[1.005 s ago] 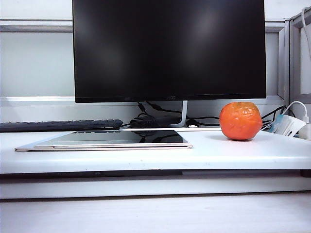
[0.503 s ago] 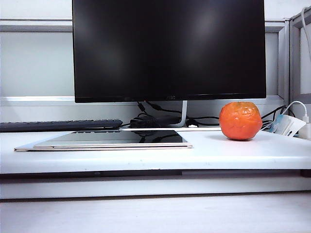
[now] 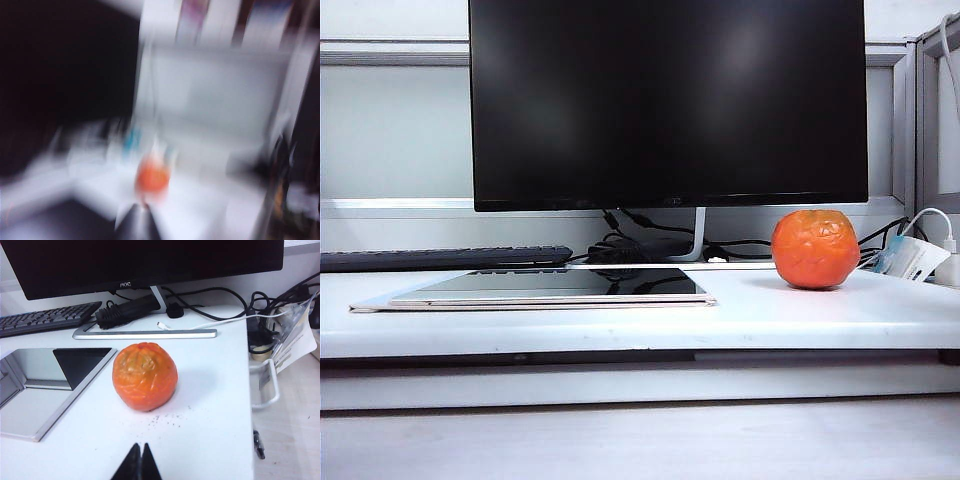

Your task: Place the orange on the center of the mirror.

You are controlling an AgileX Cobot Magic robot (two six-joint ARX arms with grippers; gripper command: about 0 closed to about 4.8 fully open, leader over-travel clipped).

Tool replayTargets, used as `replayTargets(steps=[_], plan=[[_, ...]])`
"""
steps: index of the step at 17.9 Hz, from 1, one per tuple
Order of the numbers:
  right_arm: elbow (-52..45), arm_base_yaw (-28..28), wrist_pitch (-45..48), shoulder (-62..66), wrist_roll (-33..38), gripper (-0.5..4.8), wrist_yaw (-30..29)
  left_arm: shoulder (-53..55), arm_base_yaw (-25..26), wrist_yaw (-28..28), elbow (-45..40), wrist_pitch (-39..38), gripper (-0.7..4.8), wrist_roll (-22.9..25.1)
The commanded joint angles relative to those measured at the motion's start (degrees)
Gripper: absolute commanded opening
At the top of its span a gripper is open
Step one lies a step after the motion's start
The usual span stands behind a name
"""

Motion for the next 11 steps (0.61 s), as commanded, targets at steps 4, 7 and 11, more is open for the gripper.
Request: replayTargets(steps=[4, 7, 11], plan=[[-0.4, -0.1, 6.7, 0.0, 4.5, -0.01, 0.3, 2.3, -13.2, -22.6, 0.2, -11.8, -0.05, 14.1], [-0.4, 0.0, 11.0, 0.0, 4.5, -0.01, 0.3, 8.8, -19.3, -35.5, 0.2, -13.6, -0.05, 19.6], [-0.4, 0.0, 11.4, 0.0, 4.6, -0.01, 0.3, 17.3, -21.9, -37.8, 0.1, -14.4, -0.05, 19.6]])
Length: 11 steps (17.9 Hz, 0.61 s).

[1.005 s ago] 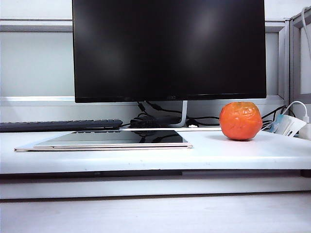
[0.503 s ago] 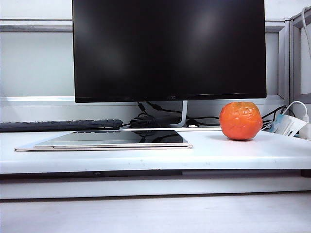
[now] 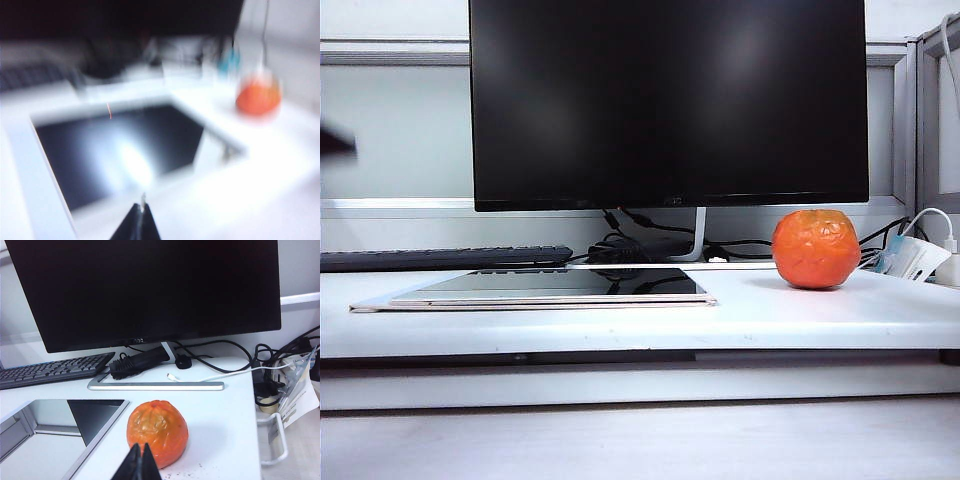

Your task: Place the orange on the center of the mirror.

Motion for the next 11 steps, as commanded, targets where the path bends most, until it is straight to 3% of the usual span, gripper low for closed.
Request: replayTargets(steps=[1, 4, 8, 10, 11], plan=[[-0.3, 0.0, 1.8, 0.0, 2.3, -0.01, 0.1, 3.7, -0.1, -0.2, 0.2, 0.5, -0.05, 0.3], [1.8, 0.1, 2.4, 2.1, 2.6, -0.02, 0.0, 3.8, -0.1, -0.4, 0.1, 0.0, -0.05, 0.3], [7.3, 0.1, 7.1, 16.6, -0.2, -0.01, -0.8, 3.8, -0.1, -0.9, 0.1, -4.3, -0.06, 0.3], [9.7, 0.1, 9.5, 26.4, -3.2, -0.01, -4.9, 3.8, -0.1, -0.8, 0.1, -4.7, -0.05, 0.3], [11.3, 0.2, 9.8, 33.0, -7.4, 0.35, -9.0, 3.8, -0.1, -0.8, 0.1, -4.7, -0.05, 0.3]])
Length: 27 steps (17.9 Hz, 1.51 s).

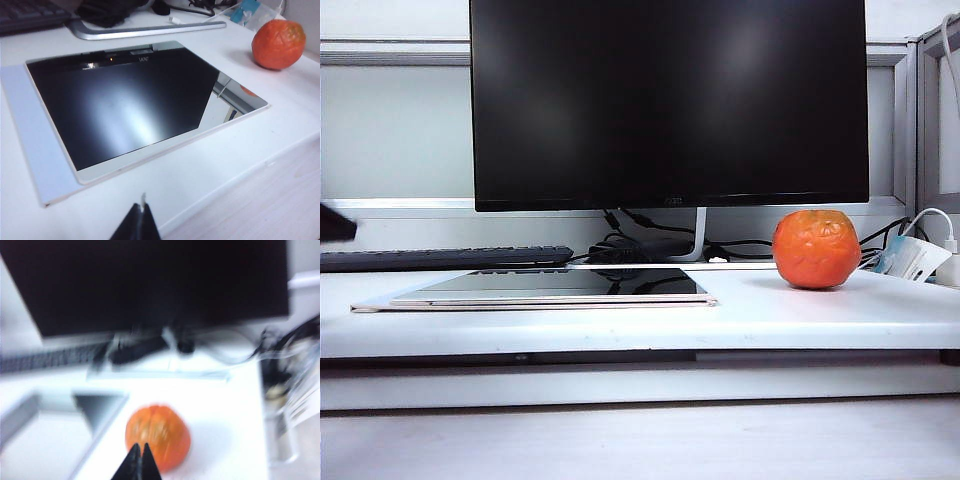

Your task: Place the orange on the center of the mirror.

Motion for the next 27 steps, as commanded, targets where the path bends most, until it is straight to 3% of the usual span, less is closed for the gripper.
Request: replayTargets(steps=[1, 2, 3, 6, 9, 13, 19, 20, 21, 22, 24, 27], plan=[[4.1, 0.6, 2.1, 14.2, -9.1, 2.07, -7.7, 0.0, 0.0, -0.2, 0.1, 0.5, -0.06, 0.1], [5.2, 1.3, 2.2, 17.1, -9.6, 4.02, -7.1, 0.0, 0.0, -0.1, 0.1, 0.5, -0.05, 0.1], [6.7, 2.6, 3.6, 21.6, -9.7, 4.79, -5.7, 0.0, 0.0, -0.2, 0.1, 0.5, -0.05, 0.0], [8.9, 6.6, 17.4, 35.2, -10.1, 4.79, 0.9, 0.0, 0.0, -0.1, 0.1, 1.0, -0.06, -0.3], [10.3, 6.8, 25.8, 45.1, -11.7, 4.79, 1.6, 0.0, 0.0, 0.3, 0.1, 1.0, -0.06, -0.3], [16.2, 7.1, 26.1, 56.9, -11.6, 4.79, -1.1, 0.0, 0.0, 0.3, 0.1, 1.0, -0.05, -0.3], [18.1, 7.2, 22.7, 60.1, -11.5, 4.79, -1.1, 0.0, 0.0, 0.3, 0.1, 1.0, -0.05, -0.3], [18.1, 7.3, 22.1, 60.1, -11.5, 4.71, -1.1, 0.0, 0.0, 0.3, 0.1, 1.0, -0.05, -0.3], [18.2, 7.8, 22.3, 60.1, -11.6, 4.0, -1.2, 0.0, 0.0, 0.3, 0.1, 1.0, -0.05, -0.3], [18.3, 8.0, 22.7, 60.1, -11.5, 2.82, -1.6, 0.0, 0.0, 0.3, 0.1, 1.0, -0.05, -0.3], [19.4, 9.4, 22.8, 60.1, -11.5, 0.95, -3.4, 0.0, 0.0, 0.3, 0.1, 1.0, -0.05, -0.3], [23.6, 14.0, 24.1, 60.0, -8.7, 0.88, -4.0, 0.0, 0.0, 0.3, 0.1, 1.0, -0.05, -0.3]])
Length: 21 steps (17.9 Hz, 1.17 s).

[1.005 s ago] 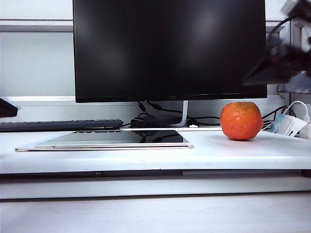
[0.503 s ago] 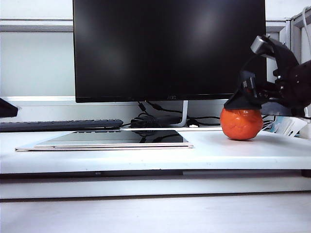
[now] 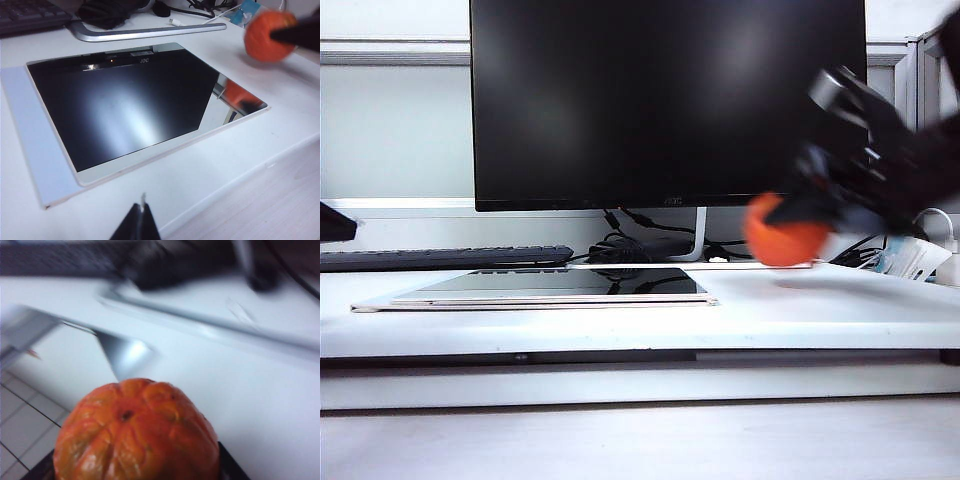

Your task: Place the orange on the center of the mirror.

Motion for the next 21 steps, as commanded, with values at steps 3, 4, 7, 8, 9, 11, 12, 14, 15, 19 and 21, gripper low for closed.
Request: replayTargets(steps=[3, 4, 7, 8, 9, 11, 12, 14, 15, 19, 21], plan=[[7.9, 10.4, 2.3, 0.6, 2.7, 0.88, -1.8, -0.1, 0.0, 0.2, 0.1, 0.7, -0.05, -0.2], [11.2, 14.7, 2.3, 3.0, 2.1, 0.89, -3.6, -0.1, 0.0, 0.3, 0.1, 0.7, -0.05, -0.3], [19.6, 21.0, -3.0, 11.1, -3.5, 0.89, -0.3, -0.1, 0.0, 0.3, 0.1, 0.7, -0.05, -0.5], [22.8, 21.7, -4.6, 14.6, -3.3, 0.89, 1.9, -0.1, 0.0, 0.4, 0.1, 0.7, -0.05, -0.8], [24.1, 21.8, -5.0, 16.3, -3.0, 0.89, 1.6, -0.1, 0.0, 0.4, 0.1, 0.7, -0.05, -1.3], [25.0, 21.8, -5.9, 18.4, -3.0, 0.89, 1.9, -0.1, 0.0, 0.4, 0.1, 0.7, -0.05, -1.3], [25.0, 21.8, -6.3, 19.1, -2.9, 0.89, 2.5, -0.1, 0.0, 0.4, 0.1, 0.7, -0.05, -1.4], [25.0, 21.9, -7.5, 20.4, -2.9, 0.89, 1.7, -0.1, 0.0, 0.4, 0.1, 0.7, -0.05, -1.3], [25.0, 22.1, -7.9, 20.7, -2.9, 0.89, 1.7, -0.1, 0.0, 0.4, 0.1, 0.7, -0.05, -1.3], [25.0, 22.2, -8.2, 21.2, -2.9, 2.31, 1.8, -0.1, 0.0, 0.4, 0.1, 0.7, -0.05, -1.3], [25.0, 22.2, -7.3, 21.2, -2.9, 2.42, 1.8, -0.1, 0.0, 0.4, 0.1, 0.7, -0.06, -1.3]])
